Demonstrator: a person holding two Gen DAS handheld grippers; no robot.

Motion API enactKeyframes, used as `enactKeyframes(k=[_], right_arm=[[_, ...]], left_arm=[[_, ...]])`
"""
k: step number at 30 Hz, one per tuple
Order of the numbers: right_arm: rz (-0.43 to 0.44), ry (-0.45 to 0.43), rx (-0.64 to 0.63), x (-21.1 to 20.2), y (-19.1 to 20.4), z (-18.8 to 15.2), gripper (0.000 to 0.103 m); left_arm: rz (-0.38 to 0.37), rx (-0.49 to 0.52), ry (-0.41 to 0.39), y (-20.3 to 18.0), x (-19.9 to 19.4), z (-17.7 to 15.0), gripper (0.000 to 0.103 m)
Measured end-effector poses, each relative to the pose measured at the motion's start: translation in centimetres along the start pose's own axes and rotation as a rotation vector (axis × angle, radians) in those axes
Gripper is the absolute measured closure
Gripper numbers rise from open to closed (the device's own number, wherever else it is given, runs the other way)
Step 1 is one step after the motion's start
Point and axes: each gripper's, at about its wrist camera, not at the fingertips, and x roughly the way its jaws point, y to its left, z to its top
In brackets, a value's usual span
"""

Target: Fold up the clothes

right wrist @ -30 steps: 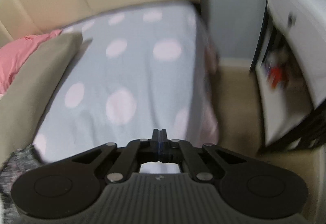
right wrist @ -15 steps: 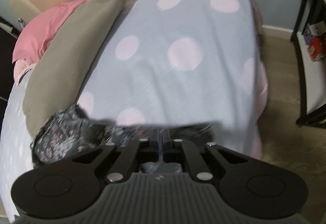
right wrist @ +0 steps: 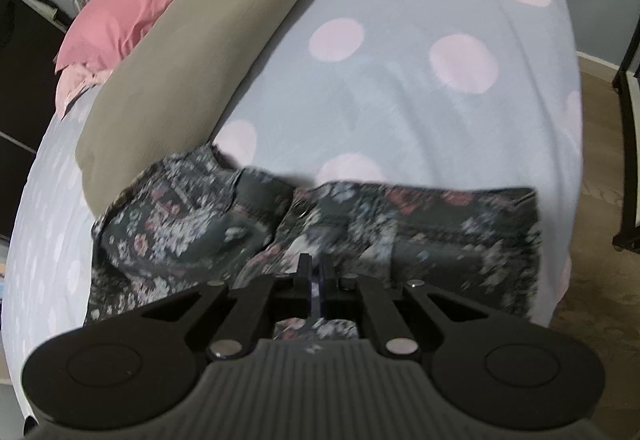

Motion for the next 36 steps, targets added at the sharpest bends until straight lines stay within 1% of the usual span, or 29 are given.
enactKeyframes(k=[2,3,4,6,7,10,11,12,14,16,17,18,20,21,22,23,24,28,33,34,35,36], right_arm=[[0.003,0.002,-0.015,0.2,0.4,-0.2,0.096],[-0.001,-0.001,-0.023,0.2,0.5,-0.3,0.095],[-0.005,-0.003,-0.026,0.3,0.6,-0.4,0.09],[-0.01,-0.004,-0.021,0.5,0.6,-0.5,0.089],[-0.012,0.001,-0.016,0.7,0.6,-0.5,0.089],[-0.011,0.016,-0.007,1.1,0.7,-0.6,0.089],[-0.011,0.016,-0.012,1.2,0.8,-0.6,0.089],[-0.012,0.014,-0.017,1.2,0.9,-0.6,0.089],[-0.017,0.008,-0.025,1.2,1.0,-0.6,0.089],[-0.02,0.01,-0.022,1.3,1.0,-0.6,0.089],[-0.021,0.012,-0.024,1.4,1.1,-0.6,0.088],[-0.021,0.013,-0.027,1.5,1.1,-0.6,0.088],[-0.021,0.014,-0.041,1.5,1.4,-0.6,0.087],[-0.02,0.014,-0.051,1.6,1.5,-0.6,0.087],[-0.021,0.015,-0.063,1.6,1.7,-0.5,0.087],[-0.021,0.015,-0.075,1.6,2.0,-0.4,0.087],[-0.02,0.015,-0.087,1.7,2.2,-0.3,0.087],[-0.007,0.02,-0.134,2.0,3.7,0.3,0.08],[0.021,0.013,-0.245,2.7,6.4,1.1,0.079],[0.032,0.007,-0.265,2.9,6.9,1.3,0.077],[0.045,0.0,-0.286,3.1,7.4,1.6,0.073],[0.054,-0.006,-0.3,3.4,7.8,1.8,0.072]], left_arm=[[-0.013,-0.022,0.04,0.1,1.8,-0.4,0.056],[0.0,-0.022,0.033,-0.1,2.1,-0.6,0.062],[0.0,-0.027,0.028,-0.1,2.0,-0.4,0.077],[-0.001,-0.039,0.019,0.0,1.8,-0.1,0.095],[0.006,-0.049,0.007,0.0,1.4,-0.1,0.099],[0.049,-0.088,-0.053,0.6,-0.2,-0.2,0.1],[0.088,-0.103,-0.071,0.9,-0.6,-0.1,0.1],[0.13,-0.118,-0.088,1.2,-1.0,0.1,0.103],[0.214,-0.148,-0.123,1.8,-1.9,0.3,0.103],[0.232,-0.149,-0.117,2.3,-1.9,0.4,0.103],[0.199,-0.169,-0.111,2.6,-1.8,0.5,0.103],[0.178,-0.19,-0.122,2.8,-1.9,0.5,0.103],[0.153,-0.203,-0.145,2.7,-2.2,1.0,0.103],[0.129,-0.2,-0.154,2.5,-2.5,1.4,0.101],[0.104,-0.195,-0.163,2.3,-2.7,1.8,0.095],[0.078,-0.191,-0.172,2.0,-2.9,2.2,0.093],[0.073,-0.186,-0.18,1.8,-3.2,2.7,0.091],[0.074,-0.146,-0.209,0.7,-3.6,5.5,0.087],[0.065,-0.147,-0.241,0.4,-3.1,9.7,0.078],[0.065,-0.145,-0.251,0.3,-3.0,10.5,0.077],[0.064,-0.143,-0.26,0.3,-2.9,11.3,0.077],[0.061,-0.141,-0.265,0.3,-2.7,12.2,0.076]])
